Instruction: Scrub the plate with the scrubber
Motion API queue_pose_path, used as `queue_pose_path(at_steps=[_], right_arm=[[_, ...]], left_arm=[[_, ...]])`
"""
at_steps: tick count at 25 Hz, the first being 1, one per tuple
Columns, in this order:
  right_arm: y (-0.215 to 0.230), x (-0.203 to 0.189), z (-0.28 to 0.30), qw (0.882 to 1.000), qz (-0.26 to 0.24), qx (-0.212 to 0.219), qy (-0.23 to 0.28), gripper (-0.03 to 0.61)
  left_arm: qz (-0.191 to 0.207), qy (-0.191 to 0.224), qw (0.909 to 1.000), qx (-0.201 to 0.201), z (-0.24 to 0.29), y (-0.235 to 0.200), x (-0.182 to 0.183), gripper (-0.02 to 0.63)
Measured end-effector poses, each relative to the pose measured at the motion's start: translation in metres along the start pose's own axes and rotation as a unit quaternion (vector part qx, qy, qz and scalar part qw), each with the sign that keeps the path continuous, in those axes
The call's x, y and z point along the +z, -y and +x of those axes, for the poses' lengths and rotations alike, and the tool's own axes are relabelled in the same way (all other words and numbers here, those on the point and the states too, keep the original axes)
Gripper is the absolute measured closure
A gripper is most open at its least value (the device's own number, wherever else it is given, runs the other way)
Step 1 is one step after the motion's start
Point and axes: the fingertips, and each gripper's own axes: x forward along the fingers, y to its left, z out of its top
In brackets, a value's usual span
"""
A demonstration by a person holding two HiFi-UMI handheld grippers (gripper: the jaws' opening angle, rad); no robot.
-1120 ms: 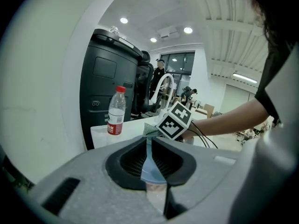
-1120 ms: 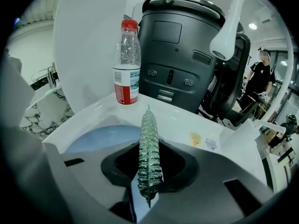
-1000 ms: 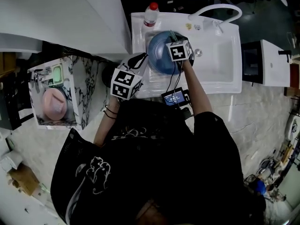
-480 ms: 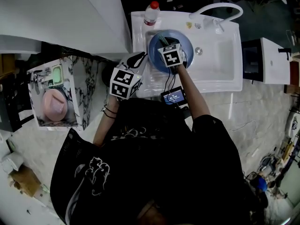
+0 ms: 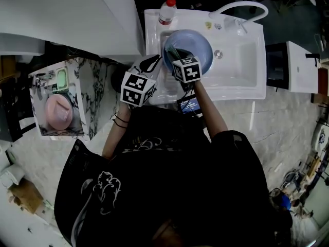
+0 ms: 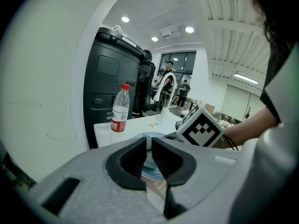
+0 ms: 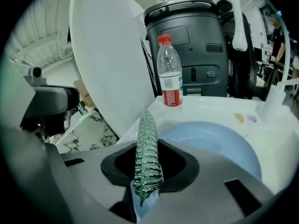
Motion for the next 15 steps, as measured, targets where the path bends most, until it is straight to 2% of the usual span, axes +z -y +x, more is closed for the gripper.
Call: queue_pose_path(at_steps=[4, 8, 11, 15], right_arm=[[-0.004, -0.011, -0.010, 0.997, 0.065, 0.029, 0.008, 0.488], [-0.002, -0.014, -0.015, 0.997, 0.072, 0.040, 0.007, 0.488], [0.012, -0.005, -0.020, 0.997, 0.069, 0.025, 0.018, 0.489], [0.054, 0.011, -0.030, 0.997, 0.060, -0.016, 0.035, 0.489]], left_arm=[[0.000, 0.000, 1.0000, 0.000, 0.001, 0.001, 0.000, 0.580], [0.002, 0.000, 1.0000, 0.000, 0.004, 0.004, 0.002, 0.580], [0.003, -0.001, 1.0000, -0.001, 0.006, 0.007, 0.003, 0.580], [0.006, 0.001, 1.0000, -0.005, 0.008, 0.012, 0.005, 0.580]])
